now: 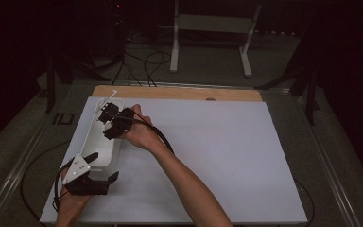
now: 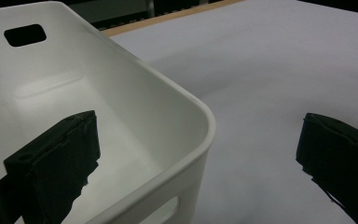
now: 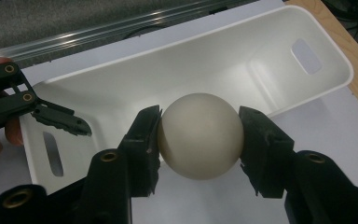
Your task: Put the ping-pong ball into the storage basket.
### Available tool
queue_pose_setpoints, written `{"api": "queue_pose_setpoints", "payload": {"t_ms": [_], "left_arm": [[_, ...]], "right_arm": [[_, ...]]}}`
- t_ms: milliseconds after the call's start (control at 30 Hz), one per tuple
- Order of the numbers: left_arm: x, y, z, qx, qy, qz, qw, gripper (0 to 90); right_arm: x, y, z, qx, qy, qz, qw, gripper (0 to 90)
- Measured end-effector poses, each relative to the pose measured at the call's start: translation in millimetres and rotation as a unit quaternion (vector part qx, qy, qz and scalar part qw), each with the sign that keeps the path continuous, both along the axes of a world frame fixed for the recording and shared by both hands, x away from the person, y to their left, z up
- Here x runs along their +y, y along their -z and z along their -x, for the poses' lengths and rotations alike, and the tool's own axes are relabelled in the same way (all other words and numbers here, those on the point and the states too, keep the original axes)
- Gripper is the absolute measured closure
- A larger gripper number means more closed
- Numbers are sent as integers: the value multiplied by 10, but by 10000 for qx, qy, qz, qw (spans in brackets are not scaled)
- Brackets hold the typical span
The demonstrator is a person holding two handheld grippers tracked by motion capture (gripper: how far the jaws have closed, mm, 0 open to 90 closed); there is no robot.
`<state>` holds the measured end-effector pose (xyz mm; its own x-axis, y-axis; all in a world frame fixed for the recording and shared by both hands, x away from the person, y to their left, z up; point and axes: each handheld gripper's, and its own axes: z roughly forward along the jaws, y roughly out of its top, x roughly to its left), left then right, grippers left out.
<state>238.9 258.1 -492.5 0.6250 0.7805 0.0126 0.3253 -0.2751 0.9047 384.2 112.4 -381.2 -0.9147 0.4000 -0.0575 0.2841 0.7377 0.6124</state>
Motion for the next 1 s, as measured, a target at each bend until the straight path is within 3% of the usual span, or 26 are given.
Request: {"api": "queue_pose_setpoints", "payload": {"t_ms": [367,1000], "left_arm": [[0,1,-1,-3,1,8,10000,1],[-2,0,2,-4,8,9,10000,1]], "right_arm": [[61,33,-4,172,6,-77,9998,501],[172,23,20,125,42,-152,9998,499]]}}
